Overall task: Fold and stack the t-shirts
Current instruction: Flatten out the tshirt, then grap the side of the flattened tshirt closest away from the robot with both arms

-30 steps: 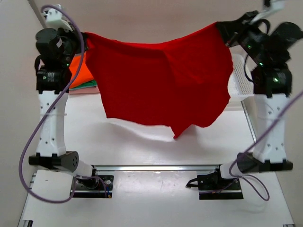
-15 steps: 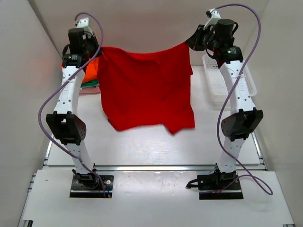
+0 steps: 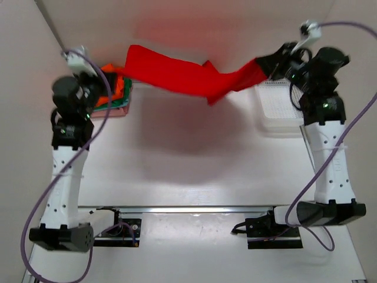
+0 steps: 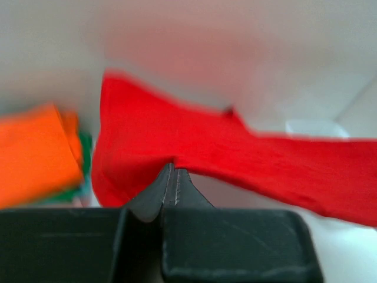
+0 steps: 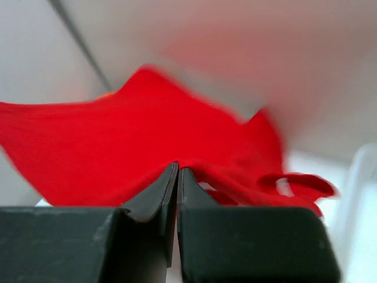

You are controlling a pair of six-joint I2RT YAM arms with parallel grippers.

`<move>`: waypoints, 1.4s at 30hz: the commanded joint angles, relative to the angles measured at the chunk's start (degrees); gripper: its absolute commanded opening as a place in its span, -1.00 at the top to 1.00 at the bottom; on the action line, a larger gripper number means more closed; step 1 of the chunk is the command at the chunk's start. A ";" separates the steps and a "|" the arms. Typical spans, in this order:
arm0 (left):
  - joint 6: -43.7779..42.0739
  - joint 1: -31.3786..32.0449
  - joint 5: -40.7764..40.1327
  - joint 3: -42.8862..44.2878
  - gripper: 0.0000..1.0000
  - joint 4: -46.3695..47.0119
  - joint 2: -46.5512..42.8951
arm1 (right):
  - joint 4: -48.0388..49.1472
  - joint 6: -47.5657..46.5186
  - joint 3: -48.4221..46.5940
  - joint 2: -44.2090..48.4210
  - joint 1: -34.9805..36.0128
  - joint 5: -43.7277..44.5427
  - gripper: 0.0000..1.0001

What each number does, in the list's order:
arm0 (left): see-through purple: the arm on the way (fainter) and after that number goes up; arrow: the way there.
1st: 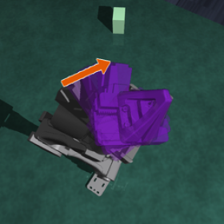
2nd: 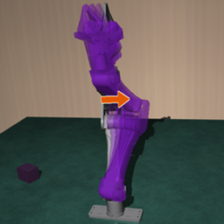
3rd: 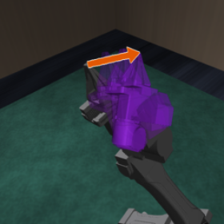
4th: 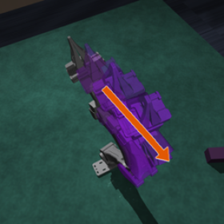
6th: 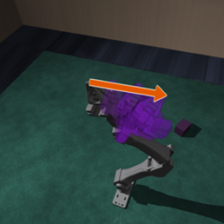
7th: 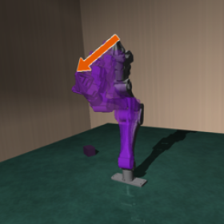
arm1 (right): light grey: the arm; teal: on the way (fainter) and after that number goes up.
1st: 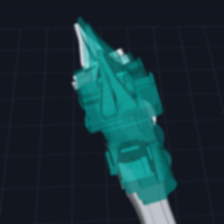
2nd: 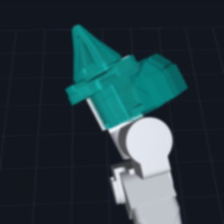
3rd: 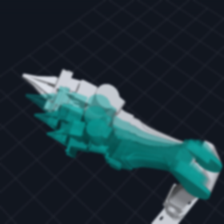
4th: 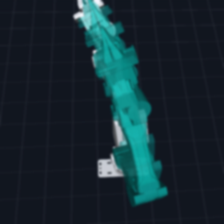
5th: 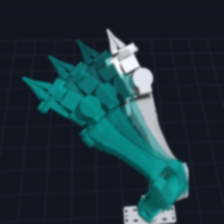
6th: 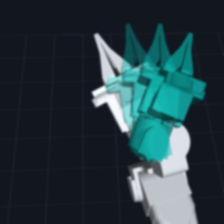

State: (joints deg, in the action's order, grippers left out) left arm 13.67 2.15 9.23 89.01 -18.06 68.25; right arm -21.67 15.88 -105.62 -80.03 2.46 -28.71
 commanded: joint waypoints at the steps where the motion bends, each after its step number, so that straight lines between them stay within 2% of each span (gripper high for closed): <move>1: 2.76 0.31 1.22 -20.74 1.00 0.83 -2.32 | -2.06 2.83 16.26 2.22 1.06 -2.14 1.00; 4: 4.43 0.31 0.89 -33.51 1.00 0.06 -7.33 | -2.06 5.38 29.64 7.67 4.12 -0.48 1.00; 5: 4.78 0.74 0.18 -35.29 1.00 0.31 -8.30 | -2.67 5.48 33.78 8.48 4.57 0.75 0.98; 6: 5.39 0.66 -1.22 -38.62 1.00 -0.30 -8.92 | -2.59 6.52 35.73 9.44 4.75 1.28 1.00; 7: 6.62 -0.21 -1.58 -43.87 0.99 -1.09 -7.18 | -3.02 8.45 42.36 8.41 2.75 1.03 1.00; 8: 6.63 -0.05 -1.33 -44.88 0.94 -1.44 -6.38 | -3.64 7.68 43.73 6.92 1.94 0.85 1.00; 9: 6.46 -0.13 -1.76 -45.33 0.79 -1.79 -5.33 | -4.16 7.33 44.10 5.77 1.94 1.37 0.99; 10: 6.54 0.56 -1.68 -45.59 0.70 -1.71 -3.93 | -4.78 6.89 44.01 4.98 1.85 2.25 0.91; 11: 6.46 0.75 -0.98 -45.77 0.72 -2.06 -3.48 | -5.31 6.54 43.75 3.58 2.11 2.95 0.67; 12: 6.63 1.27 -0.97 -45.94 0.69 -2.06 -2.95 | -6.36 6.36 43.75 3.39 2.11 4.61 0.53; 15: 7.51 1.36 -0.80 -47.62 0.68 -1.19 -2.50 | -7.77 6.80 46.63 4.18 2.64 6.47 0.34; 19: 7.34 1.54 -1.23 -50.51 0.71 -1.18 -2.94 | -9.35 8.47 52.44 7.60 4.74 9.36 0.19; 22: 6.99 1.89 -0.89 -51.57 0.74 -1.01 -3.64 | -10.76 8.20 55.96 9.45 9.56 11.82 0.23; 25: 7.59 1.72 -0.97 -52.45 0.74 -0.83 -4.79 | -11.28 10.30 60.52 11.47 16.59 16.38 0.46; 29: 8.04 1.98 -0.45 -53.50 0.74 -0.39 -5.85 | -9.53 14.69 66.06 15.07 23.36 23.33 0.57; 33: 8.65 2.50 -0.18 -54.82 0.75 0.40 -6.46 | -4.97 18.57 73.79 19.20 23.38 23.09 0.46; 34: 8.91 2.51 0.34 -55.00 0.74 0.49 -6.46 | -3.57 18.49 75.11 19.56 23.47 23.17 0.37; 42: 9.10 2.51 0.00 -55.52 0.74 0.84 -7.08 | 4.69 17.34 77.06 15.44 24.61 24.57 0.21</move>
State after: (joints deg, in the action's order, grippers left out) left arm 22.52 4.62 8.56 34.17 -18.76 63.16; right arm -24.67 32.86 -28.56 -63.24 26.26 -6.04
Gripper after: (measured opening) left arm 0.129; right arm 0.392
